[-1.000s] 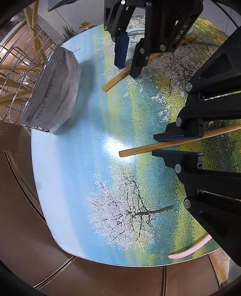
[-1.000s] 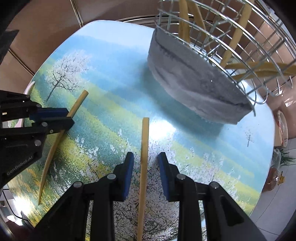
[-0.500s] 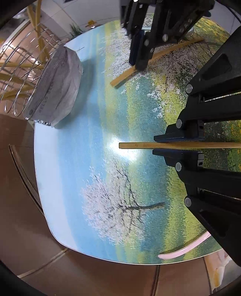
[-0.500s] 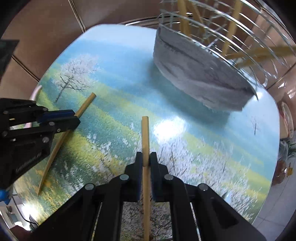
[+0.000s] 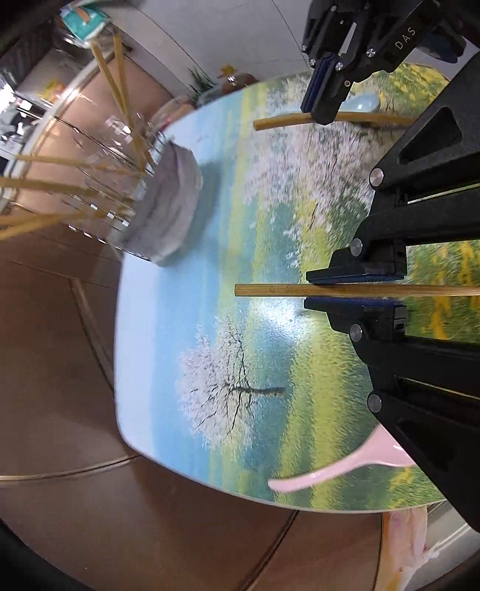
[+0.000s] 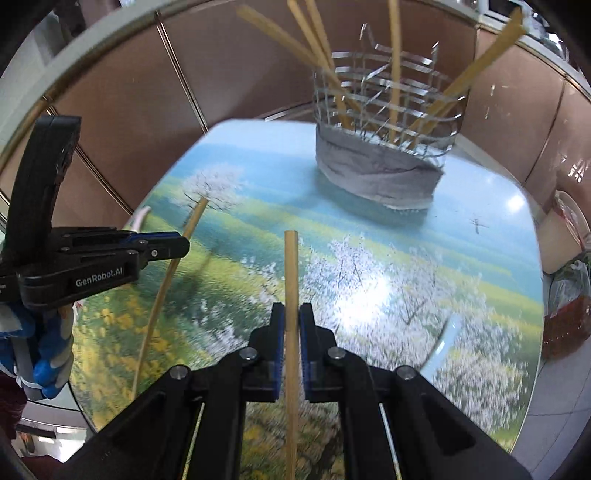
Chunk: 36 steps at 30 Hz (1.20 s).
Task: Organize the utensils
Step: 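Lift the left tool's chopstick toward the wire holder while the right tool lifts its own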
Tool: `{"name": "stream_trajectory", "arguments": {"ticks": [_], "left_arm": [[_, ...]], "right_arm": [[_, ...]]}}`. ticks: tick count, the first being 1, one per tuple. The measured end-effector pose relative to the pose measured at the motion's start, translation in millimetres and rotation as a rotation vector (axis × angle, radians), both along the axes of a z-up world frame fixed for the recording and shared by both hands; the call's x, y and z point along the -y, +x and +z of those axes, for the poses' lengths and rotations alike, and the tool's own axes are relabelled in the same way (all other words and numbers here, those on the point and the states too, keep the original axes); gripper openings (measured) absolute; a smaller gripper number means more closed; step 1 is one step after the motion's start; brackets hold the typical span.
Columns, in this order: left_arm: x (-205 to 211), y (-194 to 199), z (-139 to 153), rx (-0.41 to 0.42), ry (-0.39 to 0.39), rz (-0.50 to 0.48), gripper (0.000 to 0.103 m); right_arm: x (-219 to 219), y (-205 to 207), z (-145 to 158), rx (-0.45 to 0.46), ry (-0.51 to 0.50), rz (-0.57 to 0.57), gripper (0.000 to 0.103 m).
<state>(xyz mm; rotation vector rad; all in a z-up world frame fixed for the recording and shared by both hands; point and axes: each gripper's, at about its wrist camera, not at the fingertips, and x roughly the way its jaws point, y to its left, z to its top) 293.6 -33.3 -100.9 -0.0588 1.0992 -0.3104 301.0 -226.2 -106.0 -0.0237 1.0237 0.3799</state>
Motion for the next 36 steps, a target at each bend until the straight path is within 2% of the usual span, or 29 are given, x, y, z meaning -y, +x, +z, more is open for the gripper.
{"name": "stream_trajectory", "arguments": {"ticks": [6, 22, 29, 36], "left_arm": [[-6.0, -34.2, 39.6, 0.089, -0.028, 0.021, 0.006], [-23.4, -117.5, 112.3, 0.273, -0.097, 0.041, 0.006], [-25.5, -126.2, 148.7, 0.346, -0.113, 0.049, 0.006], [-21.2, -107.2, 203.8, 0.425, -0.148, 0.054, 0.006]], "right_arm": [[14.3, -49.8, 43.4, 0.088, 0.039, -0.031, 0.007], [9.3, -141.7, 113.8, 0.283, 0.061, -0.058, 0.006], [12.1, -152.2, 139.7, 0.339, 0.056, -0.061, 0.006], [23.1, -138.9, 177.0, 0.402, 0.059, -0.076, 0.006]]}}
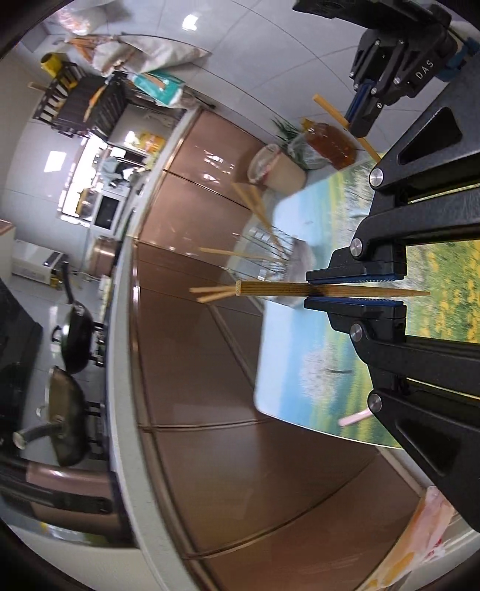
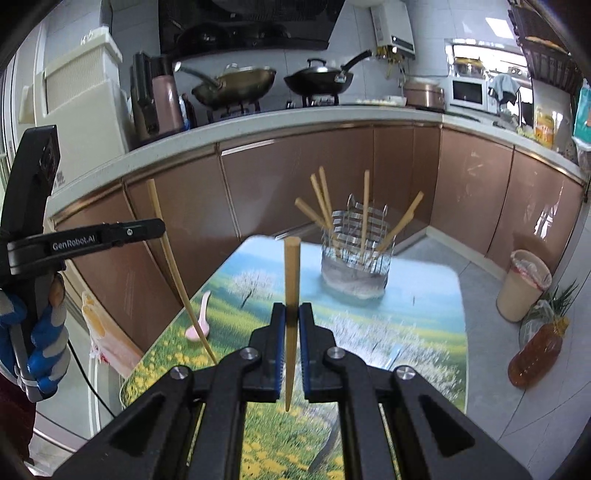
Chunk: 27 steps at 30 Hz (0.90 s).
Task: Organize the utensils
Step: 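Lift the left tool's chopstick toward the wire holder while the right tool lifts its own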
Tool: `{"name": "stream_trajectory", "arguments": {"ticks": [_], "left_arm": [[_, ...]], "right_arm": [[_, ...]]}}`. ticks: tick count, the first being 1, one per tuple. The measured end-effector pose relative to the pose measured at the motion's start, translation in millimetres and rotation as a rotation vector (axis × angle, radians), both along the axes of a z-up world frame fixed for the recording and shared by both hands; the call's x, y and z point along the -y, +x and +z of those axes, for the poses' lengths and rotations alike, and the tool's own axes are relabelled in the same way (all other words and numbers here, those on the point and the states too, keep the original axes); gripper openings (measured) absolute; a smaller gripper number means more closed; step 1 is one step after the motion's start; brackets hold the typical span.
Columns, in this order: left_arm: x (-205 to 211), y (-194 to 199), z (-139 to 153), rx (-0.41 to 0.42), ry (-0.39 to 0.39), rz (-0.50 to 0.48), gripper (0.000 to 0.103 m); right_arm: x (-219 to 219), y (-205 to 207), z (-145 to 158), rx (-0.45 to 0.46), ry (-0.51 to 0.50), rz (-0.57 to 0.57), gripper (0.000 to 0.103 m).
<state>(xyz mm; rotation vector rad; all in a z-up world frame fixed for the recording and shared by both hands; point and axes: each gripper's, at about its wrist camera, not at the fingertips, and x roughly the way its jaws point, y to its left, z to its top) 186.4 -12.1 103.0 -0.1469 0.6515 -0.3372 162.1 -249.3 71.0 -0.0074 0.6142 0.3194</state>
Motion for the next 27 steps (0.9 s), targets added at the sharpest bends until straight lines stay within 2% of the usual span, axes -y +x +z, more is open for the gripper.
{"name": "stream_trajectory", "arguments": {"ticks": [5, 10, 14, 20, 27], "left_arm": [[13.8, 26.4, 35.0, 0.055, -0.019, -0.007, 0.006], [32.4, 65.8, 72.6, 0.111, -0.04, -0.024, 0.006], [50.4, 106.7, 90.6, 0.142, -0.058, -0.027, 0.006], [79.0, 161.2, 83.8, 0.161, -0.052, 0.0, 0.006], [109.4, 218.1, 36.8, 0.132, -0.004, 0.024, 0.006]], "right_arm": [[13.3, 29.7, 37.4, 0.062, 0.003, -0.018, 0.006], [25.4, 67.0, 73.3, 0.12, 0.017, -0.035, 0.006], [31.8, 106.8, 96.8, 0.158, 0.014, -0.052, 0.006], [37.8, 164.2, 92.9, 0.158, 0.001, -0.082, 0.006], [50.6, 225.2, 46.1, 0.091, 0.008, -0.116, 0.006]]}}
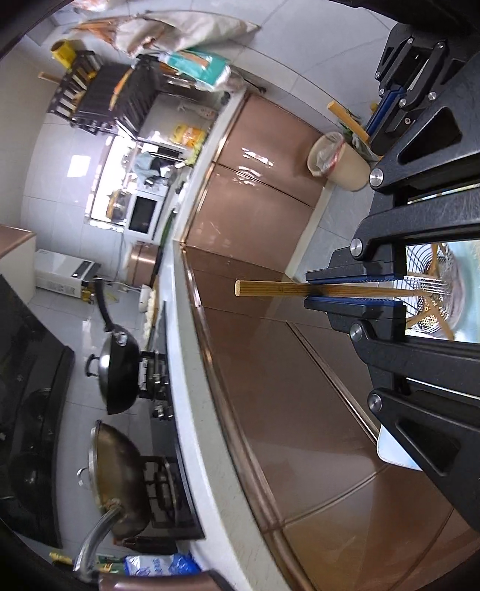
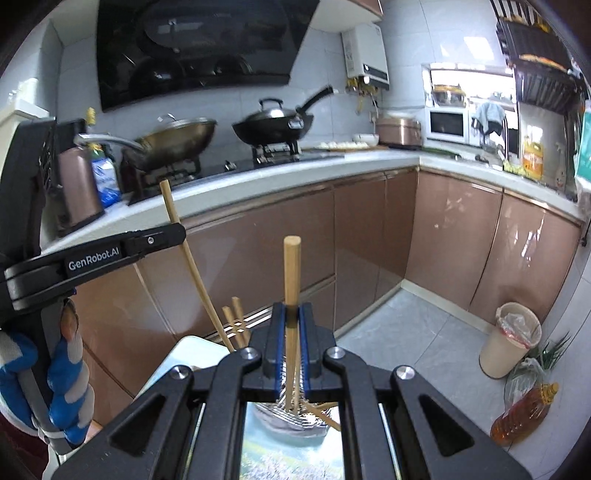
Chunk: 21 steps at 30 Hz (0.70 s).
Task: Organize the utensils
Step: 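Lift the left tool's chopstick toward the wire holder while the right tool lifts its own, then lower both chopsticks into the wire holder and open both tools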
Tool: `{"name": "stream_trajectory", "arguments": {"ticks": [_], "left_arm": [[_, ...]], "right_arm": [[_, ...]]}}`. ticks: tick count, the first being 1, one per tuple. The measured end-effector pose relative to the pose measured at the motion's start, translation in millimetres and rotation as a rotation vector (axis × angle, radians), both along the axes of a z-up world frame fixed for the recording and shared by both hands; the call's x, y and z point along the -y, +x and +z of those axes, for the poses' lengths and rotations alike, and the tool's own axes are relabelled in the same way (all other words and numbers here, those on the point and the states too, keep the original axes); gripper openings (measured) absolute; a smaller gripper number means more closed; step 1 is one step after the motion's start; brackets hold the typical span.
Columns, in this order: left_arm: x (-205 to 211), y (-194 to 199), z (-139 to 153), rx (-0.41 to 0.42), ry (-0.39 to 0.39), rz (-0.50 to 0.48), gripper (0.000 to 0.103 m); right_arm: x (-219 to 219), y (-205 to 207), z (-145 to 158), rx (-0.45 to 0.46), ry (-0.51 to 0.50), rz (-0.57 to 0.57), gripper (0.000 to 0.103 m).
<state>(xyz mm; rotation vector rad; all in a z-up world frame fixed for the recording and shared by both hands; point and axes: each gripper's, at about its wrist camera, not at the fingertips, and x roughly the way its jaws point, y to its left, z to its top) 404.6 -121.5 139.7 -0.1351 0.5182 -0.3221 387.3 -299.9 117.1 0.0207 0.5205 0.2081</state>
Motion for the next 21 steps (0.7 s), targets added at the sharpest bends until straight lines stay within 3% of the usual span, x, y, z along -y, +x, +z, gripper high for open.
{"name": "stream_trajectory", "arguments": {"ticks": [9, 21], "left_arm": [[13.3, 43.2, -50.0, -0.056, 0.022, 0.039, 0.006], [26.1, 55.8, -91.6, -0.139, 0.086, 0.045, 0.006]], "right_arm": [[-4.0, 35.2, -40.9, -0.051, -0.004, -0.014, 0.007], [-17.7, 52.4, -89.8, -0.121, -0.019, -0.021, 0.007]]}}
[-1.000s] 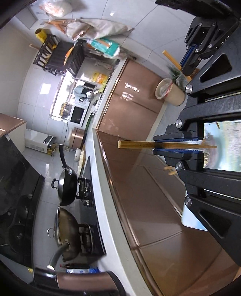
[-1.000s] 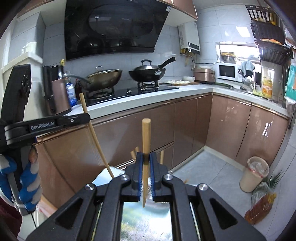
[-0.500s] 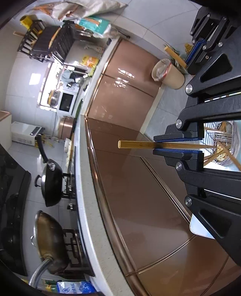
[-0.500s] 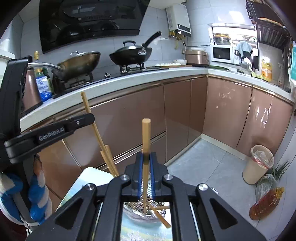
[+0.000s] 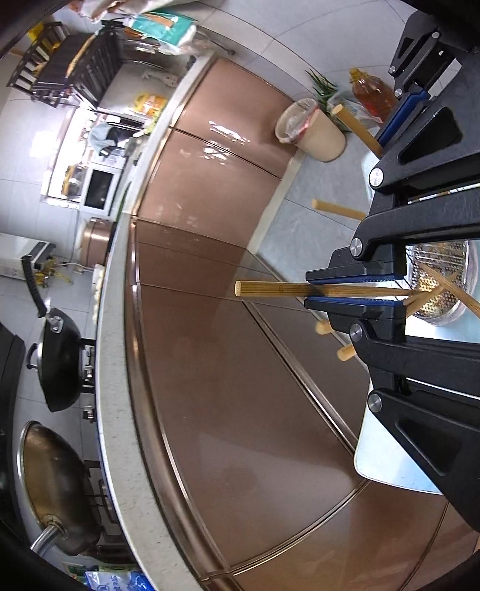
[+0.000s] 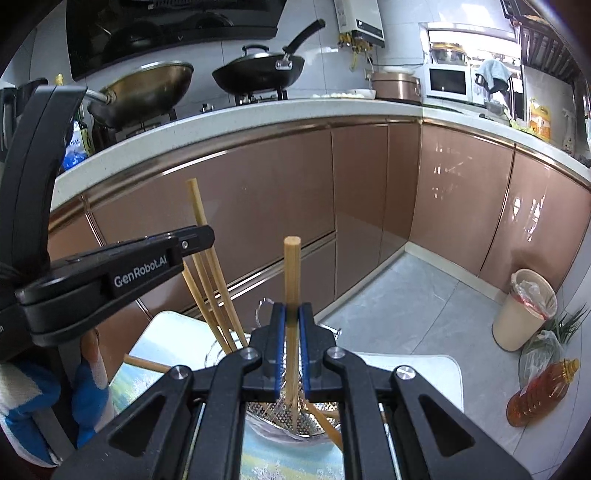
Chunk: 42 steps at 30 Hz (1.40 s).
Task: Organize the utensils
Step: 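Lower both chopsticks into the wire holder and open both tools, then move both open tools back over the pink and blue spoons on the table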
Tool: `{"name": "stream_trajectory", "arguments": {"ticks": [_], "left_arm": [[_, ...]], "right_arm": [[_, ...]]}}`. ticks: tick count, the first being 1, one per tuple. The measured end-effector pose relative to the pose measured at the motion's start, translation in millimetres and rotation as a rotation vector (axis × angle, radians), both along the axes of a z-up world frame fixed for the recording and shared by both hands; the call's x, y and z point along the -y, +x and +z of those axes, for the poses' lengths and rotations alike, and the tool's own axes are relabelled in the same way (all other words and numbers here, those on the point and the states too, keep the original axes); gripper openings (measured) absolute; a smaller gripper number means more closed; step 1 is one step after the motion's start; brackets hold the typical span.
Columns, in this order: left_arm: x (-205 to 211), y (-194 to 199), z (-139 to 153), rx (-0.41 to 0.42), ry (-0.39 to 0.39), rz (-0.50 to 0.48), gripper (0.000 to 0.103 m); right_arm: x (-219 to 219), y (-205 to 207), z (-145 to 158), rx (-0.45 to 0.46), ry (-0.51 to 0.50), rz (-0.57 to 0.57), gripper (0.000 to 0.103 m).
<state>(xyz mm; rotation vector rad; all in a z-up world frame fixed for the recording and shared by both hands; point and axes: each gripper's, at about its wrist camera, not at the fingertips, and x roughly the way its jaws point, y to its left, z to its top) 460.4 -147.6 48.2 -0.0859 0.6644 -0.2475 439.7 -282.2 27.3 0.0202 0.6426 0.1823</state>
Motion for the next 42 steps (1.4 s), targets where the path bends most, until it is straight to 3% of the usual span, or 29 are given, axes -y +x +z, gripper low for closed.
{"name": "stream_trajectory", "arguments": {"ticks": [12, 15, 17, 21, 25, 34, 42], "left_arm": [[-1.6, -1.0, -21.8, -0.08, 0.047, 0.012, 0.007], [-6.0, -5.0, -19.8, -0.087, 0.044, 0.012, 0.019], [-9.3, -11.1, -15.4, -0.077, 0.042, 0.02, 0.037], [-17.1, -23.4, -4.7, -0.058, 0.038, 0.023, 0.045], [-29.0, -42.3, 8.5, -0.026, 0.04, 0.034, 0.054], [-64.3, -117.9, 26.3, 0.042, 0.057, 0.074, 0.067], [-93.5, -209.5, 15.8, 0.155, 0.122, 0.128, 0.08]], "right_arm": [[3.8, -8.4, -6.6, -0.017, -0.01, -0.02, 0.008], [7.1, -13.3, -4.5, -0.024, -0.008, -0.03, 0.008], [8.6, -17.8, -2.7, -0.032, -0.014, -0.035, 0.009], [10.7, -30.6, 5.5, -0.027, -0.013, -0.042, 0.023], [10.1, -49.7, 17.7, -0.006, -0.015, -0.046, 0.026], [7.5, -114.1, 42.5, 0.044, 0.0, -0.05, 0.038], [5.2, -176.2, 22.7, 0.014, -0.004, -0.057, 0.045]]}}
